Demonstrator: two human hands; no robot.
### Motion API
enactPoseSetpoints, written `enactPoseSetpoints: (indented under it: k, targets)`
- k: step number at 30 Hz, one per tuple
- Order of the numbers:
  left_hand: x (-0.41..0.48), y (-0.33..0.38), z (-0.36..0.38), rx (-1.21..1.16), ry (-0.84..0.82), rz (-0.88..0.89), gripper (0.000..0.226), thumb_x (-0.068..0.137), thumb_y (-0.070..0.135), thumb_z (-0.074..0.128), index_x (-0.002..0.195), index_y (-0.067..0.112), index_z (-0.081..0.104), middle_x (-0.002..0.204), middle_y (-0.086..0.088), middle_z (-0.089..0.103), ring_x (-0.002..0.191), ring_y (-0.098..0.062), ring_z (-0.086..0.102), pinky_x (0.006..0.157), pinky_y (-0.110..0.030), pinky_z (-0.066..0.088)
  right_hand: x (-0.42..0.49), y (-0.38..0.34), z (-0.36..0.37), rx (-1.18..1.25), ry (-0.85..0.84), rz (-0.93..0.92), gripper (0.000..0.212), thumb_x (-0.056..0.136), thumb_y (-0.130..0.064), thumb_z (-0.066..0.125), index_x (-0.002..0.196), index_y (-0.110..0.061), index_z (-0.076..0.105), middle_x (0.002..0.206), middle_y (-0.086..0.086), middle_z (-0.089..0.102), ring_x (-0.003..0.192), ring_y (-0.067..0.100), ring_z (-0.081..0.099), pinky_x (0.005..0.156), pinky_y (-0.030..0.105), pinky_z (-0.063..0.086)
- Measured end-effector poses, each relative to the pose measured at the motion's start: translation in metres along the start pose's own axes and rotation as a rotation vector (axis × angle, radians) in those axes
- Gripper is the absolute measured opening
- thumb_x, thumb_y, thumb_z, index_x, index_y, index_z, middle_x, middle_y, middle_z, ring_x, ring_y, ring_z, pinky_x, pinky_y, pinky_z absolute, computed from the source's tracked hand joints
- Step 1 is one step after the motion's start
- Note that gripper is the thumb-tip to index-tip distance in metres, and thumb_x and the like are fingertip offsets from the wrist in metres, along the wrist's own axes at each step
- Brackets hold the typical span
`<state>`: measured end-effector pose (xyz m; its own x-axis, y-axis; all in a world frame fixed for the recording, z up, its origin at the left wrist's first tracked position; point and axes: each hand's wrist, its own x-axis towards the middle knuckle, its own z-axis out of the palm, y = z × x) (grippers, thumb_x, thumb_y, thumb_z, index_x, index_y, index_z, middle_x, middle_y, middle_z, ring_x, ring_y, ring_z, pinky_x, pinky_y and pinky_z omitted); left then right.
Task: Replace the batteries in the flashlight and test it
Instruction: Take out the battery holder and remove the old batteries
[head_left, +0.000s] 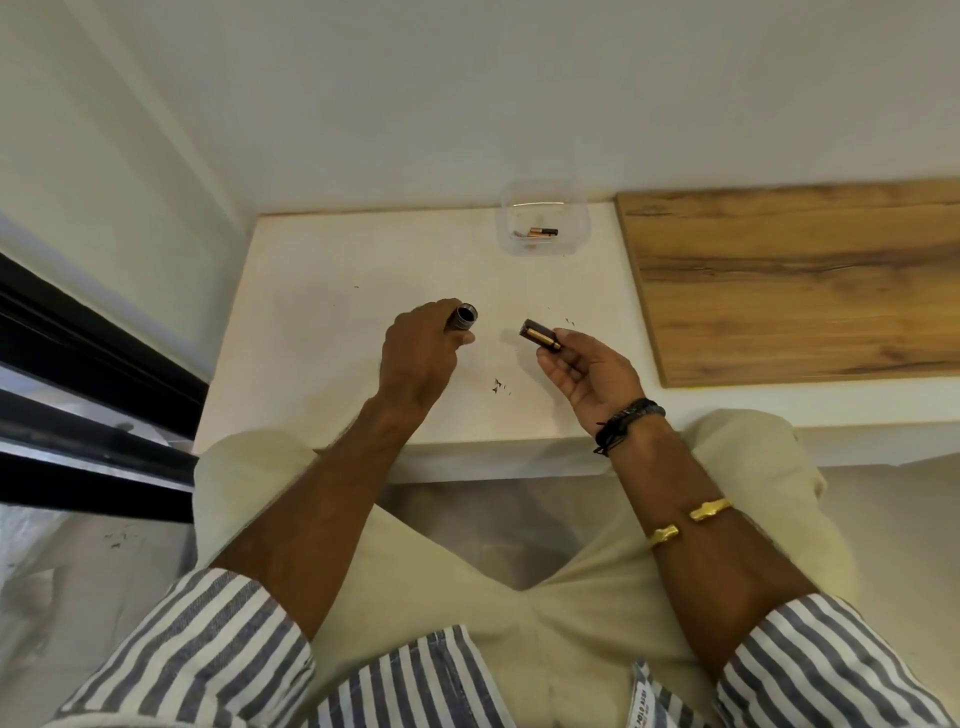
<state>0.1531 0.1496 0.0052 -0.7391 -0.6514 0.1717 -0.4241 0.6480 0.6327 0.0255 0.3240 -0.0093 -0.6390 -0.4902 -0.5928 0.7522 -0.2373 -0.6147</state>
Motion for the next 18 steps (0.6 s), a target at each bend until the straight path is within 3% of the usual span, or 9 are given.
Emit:
enactPoseSetpoints:
  k: [4, 7, 9, 13, 18]
  targets:
    - [0.001, -0.002, 0.008, -0.148, 0.064, -0.019, 0.012, 0.090, 0.008, 0.066, 0.101, 0.011, 0.069, 0.091, 0.005, 0.071, 0.077, 0.018, 0.060, 0.070, -0.003, 0.044, -0.001, 0.001, 0.002, 0.058, -0.013, 0.032, 0.013, 0.085, -0.001, 0.076, 0.096, 0.002, 0.071, 0.088, 0.015, 0.077, 0.075, 0.025, 0.077, 0.070, 0.031, 0.064]
    - [-0.001, -0.005, 0.014, -0.212, 0.103, -0.059, 0.016, 0.090, 0.003, 0.066, 0.105, 0.007, 0.069, 0.093, 0.006, 0.065, 0.080, 0.032, 0.052, 0.069, 0.006, 0.037, -0.001, 0.002, 0.002, 0.079, -0.016, 0.049, 0.012, 0.085, 0.000, 0.075, 0.096, 0.002, 0.070, 0.087, 0.015, 0.077, 0.075, 0.024, 0.077, 0.072, 0.032, 0.064]
    - [-0.002, -0.007, 0.016, -0.235, 0.115, -0.089, 0.020, 0.089, 0.004, 0.067, 0.108, 0.007, 0.069, 0.096, 0.005, 0.067, 0.080, 0.025, 0.057, 0.070, 0.005, 0.039, -0.001, 0.002, 0.003, 0.092, -0.012, 0.060, 0.011, 0.086, 0.000, 0.074, 0.096, 0.002, 0.070, 0.086, 0.016, 0.077, 0.076, 0.025, 0.076, 0.073, 0.032, 0.064]
    - [-0.001, -0.011, 0.017, -0.242, 0.106, -0.117, 0.024, 0.088, 0.010, 0.070, 0.111, 0.012, 0.067, 0.103, 0.003, 0.071, 0.092, -0.007, 0.064, 0.081, -0.005, 0.043, -0.001, 0.003, 0.004, 0.109, -0.010, 0.082, 0.008, 0.086, 0.001, 0.073, 0.093, 0.003, 0.068, 0.080, 0.015, 0.075, 0.074, 0.026, 0.076, 0.074, 0.033, 0.065]
    - [-0.002, -0.013, 0.015, -0.269, 0.084, -0.113, 0.033, 0.087, 0.013, 0.073, 0.119, 0.010, 0.066, 0.115, -0.005, 0.071, 0.105, -0.019, 0.067, 0.094, -0.029, 0.053, -0.004, 0.003, 0.005, 0.118, -0.015, 0.095, 0.010, 0.087, 0.002, 0.072, 0.094, 0.002, 0.067, 0.088, 0.019, 0.075, 0.075, 0.027, 0.076, 0.072, 0.033, 0.065]
